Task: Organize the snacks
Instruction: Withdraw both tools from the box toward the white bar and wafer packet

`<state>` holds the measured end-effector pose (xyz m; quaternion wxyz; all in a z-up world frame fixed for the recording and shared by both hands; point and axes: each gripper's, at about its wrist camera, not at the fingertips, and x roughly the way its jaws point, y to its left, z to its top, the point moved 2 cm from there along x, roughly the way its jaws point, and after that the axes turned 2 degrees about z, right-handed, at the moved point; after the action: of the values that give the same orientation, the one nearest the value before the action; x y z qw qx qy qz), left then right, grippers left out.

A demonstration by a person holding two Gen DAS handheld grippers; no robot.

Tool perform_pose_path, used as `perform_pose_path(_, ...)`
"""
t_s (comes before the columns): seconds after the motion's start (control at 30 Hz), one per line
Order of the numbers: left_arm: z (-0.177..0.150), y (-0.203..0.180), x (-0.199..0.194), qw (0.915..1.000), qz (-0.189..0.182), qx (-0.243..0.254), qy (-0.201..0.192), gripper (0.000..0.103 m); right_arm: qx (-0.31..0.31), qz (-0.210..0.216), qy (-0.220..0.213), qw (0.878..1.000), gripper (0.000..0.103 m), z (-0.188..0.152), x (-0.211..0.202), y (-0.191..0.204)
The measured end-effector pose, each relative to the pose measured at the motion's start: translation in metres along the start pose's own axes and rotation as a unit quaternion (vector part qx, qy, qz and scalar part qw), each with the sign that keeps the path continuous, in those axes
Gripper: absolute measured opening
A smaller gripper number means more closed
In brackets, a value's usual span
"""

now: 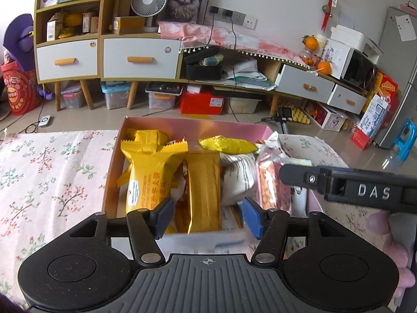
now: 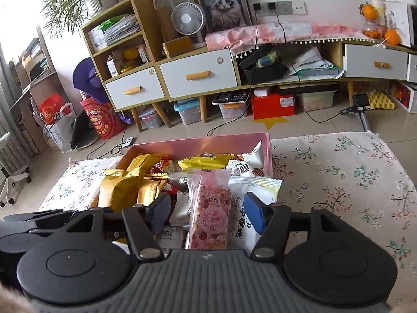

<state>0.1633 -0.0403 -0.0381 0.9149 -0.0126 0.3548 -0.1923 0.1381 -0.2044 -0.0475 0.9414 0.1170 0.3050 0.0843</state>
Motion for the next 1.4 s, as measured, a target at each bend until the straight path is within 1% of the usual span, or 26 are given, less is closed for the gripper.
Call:
perform_pose_path(0.13,-0.007,-0.001,-0.015,1.0000,0.008,0.003,0.001,0.067,-0.005,0.000,-0.002,1.000,0.068,-0.002,-0.011,0.003)
perform_pose_path(0.37,-0.020,-0.002,-0.042,0.9999,0.010,0.010,0.006,0.079,-0.010,-0.002,0.001,1.000,0.079,-0.008,-0.026,0.008)
perform_pose_path(0.43,-0.024,-0.002,-0.050,0.9998,0.012,0.014,0.006,0.085,-0.011,-0.002,0.003,1.000,0.081,-0.011,-0.030,0.010)
perform_pose_path(0.5,-0.028,0.000,-0.057,0.9997,0.014,0.017,0.006,0.087,-0.012,-0.002,0.003,1.000,0.086,-0.014,-0.033,0.012)
perform_pose_path(0.63,-0.038,0.006,-0.069,0.9995,0.023,0.020,0.004,0.093,-0.017,-0.004,0.009,1.000,0.090,-0.021,-0.037,0.015)
perform_pose_path(0.8,-0.052,0.019,-0.077,0.9995,0.030,0.009,0.002,0.096,-0.025,-0.005,0.015,1.000,0.097,-0.030,-0.040,0.017)
perform_pose_path(0.93,-0.065,0.029,-0.079,0.9995,0.031,0.008,-0.002,0.098,-0.033,-0.007,0.018,0.999,0.100,-0.044,-0.042,0.017)
perform_pose_path(1.1,-0.081,0.034,-0.075,0.9982,0.045,0.039,0.005,0.099,-0.056,-0.013,0.029,0.998,0.103,-0.056,-0.043,0.018)
perform_pose_path(1.23,-0.094,0.039,-0.067,0.9974,0.044,0.053,0.022,0.099,-0.072,-0.022,0.038,0.996,0.103,-0.064,-0.040,0.016)
perform_pose_path(1.4,-0.106,0.042,-0.055,0.9941,0.049,0.092,0.030,0.099,-0.091,-0.036,0.056,0.994,0.103,-0.076,-0.030,0.013)
